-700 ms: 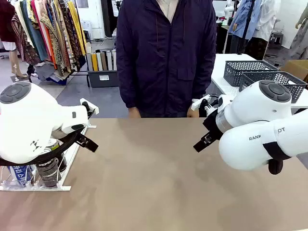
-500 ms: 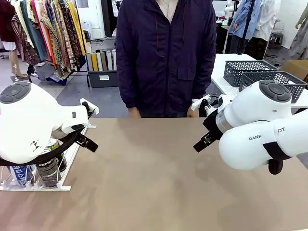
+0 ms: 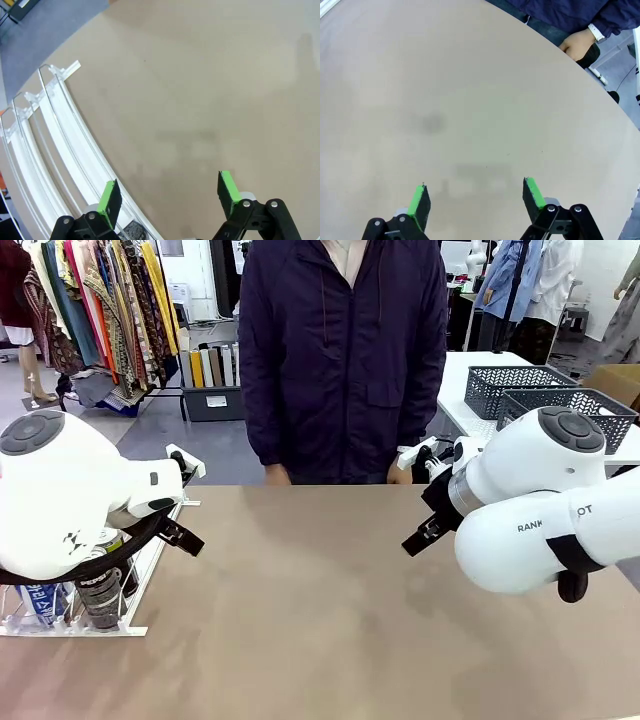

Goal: Retrieve and store the cans from the dispenser.
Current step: Pick up one can from the Automatic Can Dispenser and place it in the middle of the table.

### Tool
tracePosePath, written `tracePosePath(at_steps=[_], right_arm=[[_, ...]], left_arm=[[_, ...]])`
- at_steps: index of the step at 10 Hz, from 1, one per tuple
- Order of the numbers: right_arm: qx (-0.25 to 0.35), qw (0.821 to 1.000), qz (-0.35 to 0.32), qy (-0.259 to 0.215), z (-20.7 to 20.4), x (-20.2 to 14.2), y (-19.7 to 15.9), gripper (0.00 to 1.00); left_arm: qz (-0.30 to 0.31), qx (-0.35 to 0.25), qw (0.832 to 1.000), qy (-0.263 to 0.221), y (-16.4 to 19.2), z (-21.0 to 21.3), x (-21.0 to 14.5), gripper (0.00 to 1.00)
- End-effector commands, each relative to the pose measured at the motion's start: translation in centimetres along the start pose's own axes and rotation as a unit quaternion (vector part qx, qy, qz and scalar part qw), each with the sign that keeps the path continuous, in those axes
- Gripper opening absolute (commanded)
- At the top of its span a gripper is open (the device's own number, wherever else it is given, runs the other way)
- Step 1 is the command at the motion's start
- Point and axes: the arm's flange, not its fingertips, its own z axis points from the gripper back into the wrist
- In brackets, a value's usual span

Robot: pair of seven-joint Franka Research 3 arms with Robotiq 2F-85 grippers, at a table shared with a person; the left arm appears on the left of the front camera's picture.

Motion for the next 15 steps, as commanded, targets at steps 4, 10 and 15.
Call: tracePosePath(at_steps=[4,10,15], right_arm=[[0.0,1.0,0.0,0.0,0.0,0.0,0.0,1.0],[0.0,1.0,0.0,0.0,0.0,0.0,0.0,1.0],[0.29,0.933,-0.211,-0.008,8.8,-1.7,-3.1,1.0]], left_arm=[[0.0,0.0,1.0,0.0,0.0,0.0,0.0,1.0],[0.0,0.0,1.0,0.0,0.0,0.0,0.0,1.0],[0.182,-0.307,0.93,0.088,2.7,11.1,2.4,1.0]])
